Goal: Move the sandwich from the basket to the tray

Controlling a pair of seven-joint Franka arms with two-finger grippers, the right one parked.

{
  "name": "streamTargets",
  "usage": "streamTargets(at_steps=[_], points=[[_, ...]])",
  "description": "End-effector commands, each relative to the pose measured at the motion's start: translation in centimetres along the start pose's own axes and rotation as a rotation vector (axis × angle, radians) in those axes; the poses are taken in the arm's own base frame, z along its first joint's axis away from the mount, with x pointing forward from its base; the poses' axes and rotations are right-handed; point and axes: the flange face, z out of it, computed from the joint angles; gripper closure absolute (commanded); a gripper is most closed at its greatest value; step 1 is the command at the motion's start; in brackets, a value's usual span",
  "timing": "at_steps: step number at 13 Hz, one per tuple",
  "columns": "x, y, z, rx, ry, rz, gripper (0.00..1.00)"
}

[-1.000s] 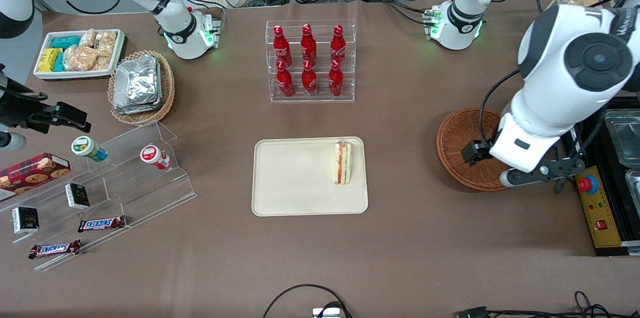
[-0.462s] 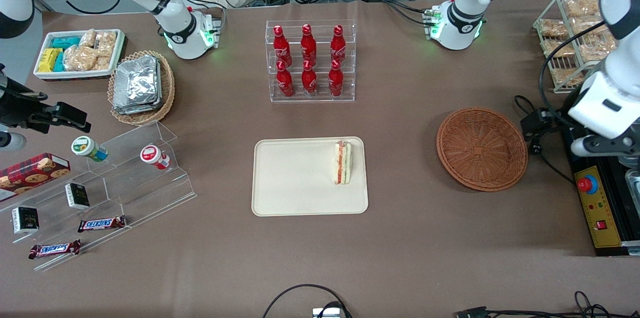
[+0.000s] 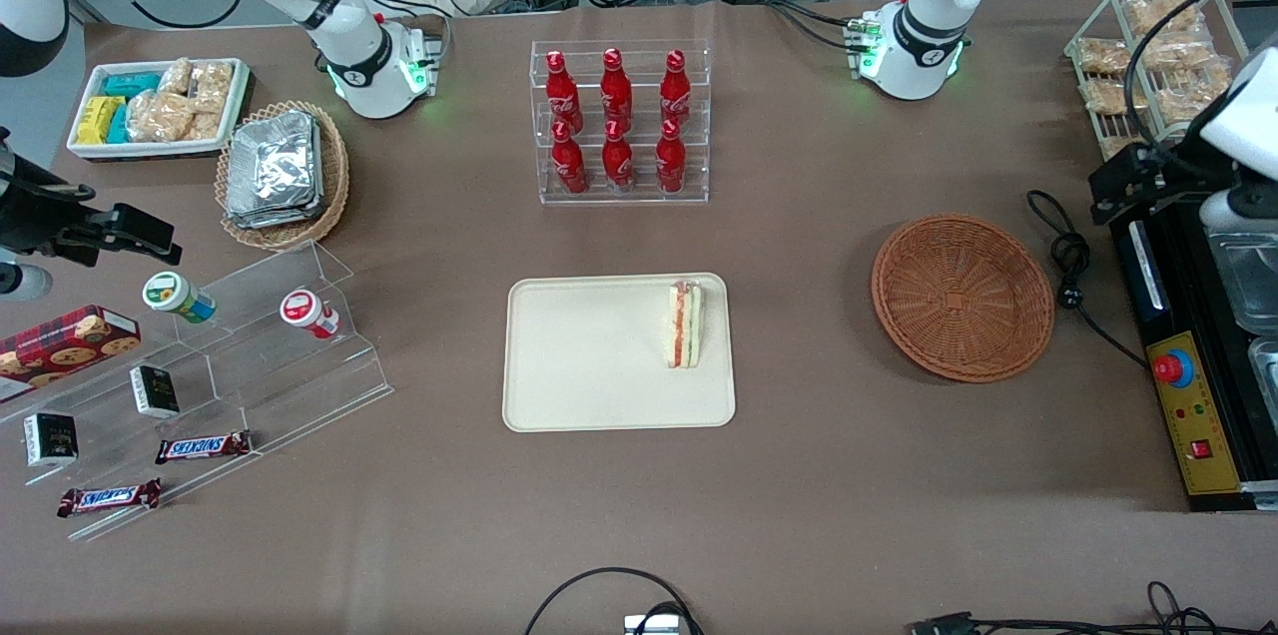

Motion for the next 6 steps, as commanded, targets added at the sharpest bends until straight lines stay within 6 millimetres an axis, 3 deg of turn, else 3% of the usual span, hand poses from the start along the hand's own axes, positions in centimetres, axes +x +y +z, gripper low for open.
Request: streamTargets(at_steps=[1,6], points=[[-2.44,0.15,-1.18,-0.012,-0.013,0.021,0.00],[-2.83,0.42,-1.12,-0.062,-0.026,0.016,0.00]])
